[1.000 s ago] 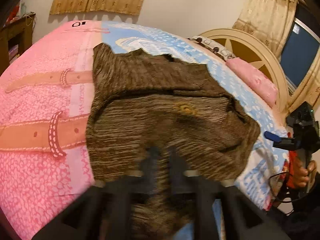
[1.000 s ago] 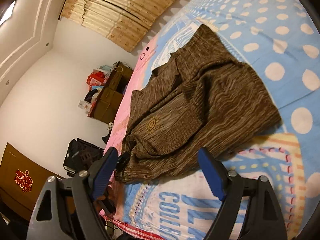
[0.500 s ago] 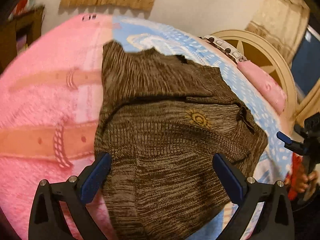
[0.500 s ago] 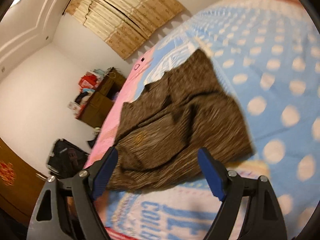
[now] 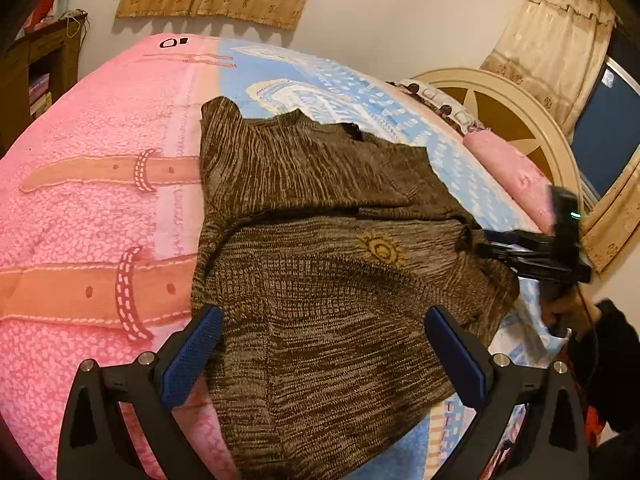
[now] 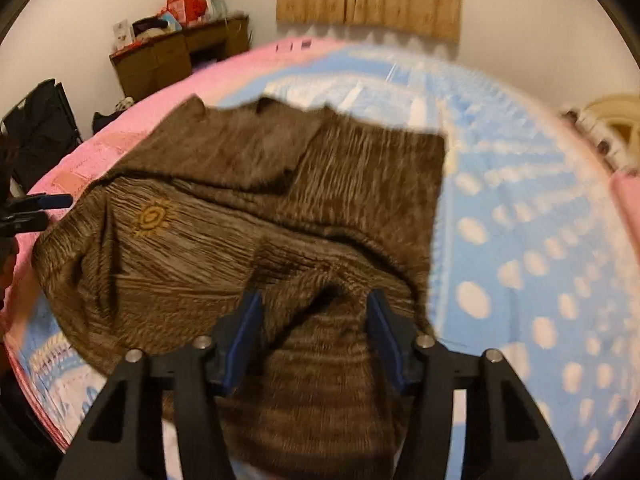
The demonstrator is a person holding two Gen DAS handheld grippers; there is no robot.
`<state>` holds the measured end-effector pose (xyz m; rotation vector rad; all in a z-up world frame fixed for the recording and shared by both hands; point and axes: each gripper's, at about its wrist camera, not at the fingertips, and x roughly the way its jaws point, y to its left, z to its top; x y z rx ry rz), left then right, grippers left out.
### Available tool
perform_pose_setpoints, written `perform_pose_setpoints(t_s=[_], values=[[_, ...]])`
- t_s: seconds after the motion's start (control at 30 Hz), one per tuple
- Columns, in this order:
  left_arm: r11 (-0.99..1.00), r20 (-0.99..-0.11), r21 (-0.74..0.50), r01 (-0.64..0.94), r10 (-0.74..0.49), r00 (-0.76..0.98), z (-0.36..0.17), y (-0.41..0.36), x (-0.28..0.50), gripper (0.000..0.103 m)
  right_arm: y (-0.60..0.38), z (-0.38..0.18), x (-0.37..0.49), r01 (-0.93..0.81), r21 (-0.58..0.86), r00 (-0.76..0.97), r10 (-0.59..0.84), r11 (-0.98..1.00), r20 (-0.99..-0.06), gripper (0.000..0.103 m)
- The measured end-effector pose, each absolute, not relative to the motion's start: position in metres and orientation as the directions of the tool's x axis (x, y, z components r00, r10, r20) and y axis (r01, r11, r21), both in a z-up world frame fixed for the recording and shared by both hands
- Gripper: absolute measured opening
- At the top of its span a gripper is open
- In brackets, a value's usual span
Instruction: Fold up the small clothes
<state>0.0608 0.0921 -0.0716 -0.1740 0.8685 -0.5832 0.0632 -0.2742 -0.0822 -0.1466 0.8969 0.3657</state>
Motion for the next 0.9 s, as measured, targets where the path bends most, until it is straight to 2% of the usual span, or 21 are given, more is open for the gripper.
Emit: perform_pose_setpoints(t_s=[0.07, 0.13, 0.17, 0.2, 0.23, 0.27, 0.33, 0.43, 0.53, 0.63, 0.73, 0.8, 0.87, 0.9], values=[[0.848, -0.683, -0.337, 0.41, -0.52, 0.513, -0.071, 0.09, 0.063, 0.101, -0.279, -0.096, 0.079, -0.366, 0.128, 0.516, 0.316, 0.922, -0.796, 0.061], [0.861, -0.697, -0.314, 0.4, -0.495, 0.518, -0.073, 0.088, 0.066, 0.101, -0.273, -0.099, 0.082, -0.383, 0.106, 0.53, 0.312, 0.918, -0.788, 0.063], [0.863, -0.703, -0.314, 0.395, -0.491, 0.514, -0.074, 0.087, 0.067, 0.101, -0.269, -0.1, 0.081, -0.396, 0.084, 0.534, 0.303, 0.914, -0.789, 0.059], [0.862, -0.708, -0.319, 0.394, -0.493, 0.506, -0.075, 0.087, 0.068, 0.101, -0.267, -0.098, 0.078, -0.403, 0.079, 0.534, 0.304, 0.912, -0.788, 0.051], [0.86, -0.712, -0.324, 0.395, -0.497, 0.496, -0.076, 0.087, 0.069, 0.101, -0.267, -0.096, 0.074, -0.413, 0.081, 0.532, 0.313, 0.907, -0.787, 0.025], [0.857, -0.716, -0.327, 0.398, -0.5, 0.488, -0.076, 0.086, 0.069, 0.101, -0.267, -0.094, 0.069, -0.431, 0.1, 0.517, 0.337, 0.897, -0.787, 0.016], [0.849, -0.712, -0.333, 0.409, -0.511, 0.482, -0.076, 0.085, 0.07, 0.101, -0.272, -0.083, 0.054, -0.43, 0.094, 0.547, 0.342, 0.898, -0.764, 0.016], [0.838, -0.696, -0.332, 0.434, -0.528, 0.487, -0.073, 0.08, 0.07, 0.101, -0.299, -0.07, 0.031, -0.359, 0.188, 0.601, 0.38, 0.914, -0.703, 0.016], [0.854, -0.73, -0.311, 0.418, -0.496, 0.471, -0.081, 0.075, 0.074, 0.101, -0.321, -0.065, 0.003, -0.277, 0.245, 0.657, 0.369, 0.929, -0.657, 0.016], [0.855, -0.738, -0.298, 0.425, -0.489, 0.465, -0.083, 0.071, 0.072, 0.101, -0.325, -0.068, -0.016, -0.252, 0.282, 0.664, 0.377, 0.926, -0.646, 0.016], [0.853, -0.744, -0.313, 0.418, -0.494, 0.451, -0.085, 0.07, 0.073, 0.101, -0.316, -0.074, -0.018, -0.247, 0.245, 0.659, 0.348, 0.937, -0.667, 0.016], [0.863, -0.756, -0.3, 0.406, -0.475, 0.451, -0.086, 0.069, 0.075, 0.087, -0.313, -0.077, -0.015, -0.244, 0.255, 0.649, 0.353, 0.936, -0.674, 0.016], [0.876, -0.763, -0.292, 0.384, -0.456, 0.459, -0.085, 0.072, 0.076, 0.056, -0.308, -0.079, -0.009, -0.239, 0.266, 0.649, 0.357, 0.934, -0.672, 0.017], [0.88, -0.766, -0.302, 0.366, -0.452, 0.457, -0.086, 0.075, 0.077, 0.052, -0.306, -0.08, -0.007, -0.237, 0.271, 0.651, 0.359, 0.933, -0.669, 0.017]])
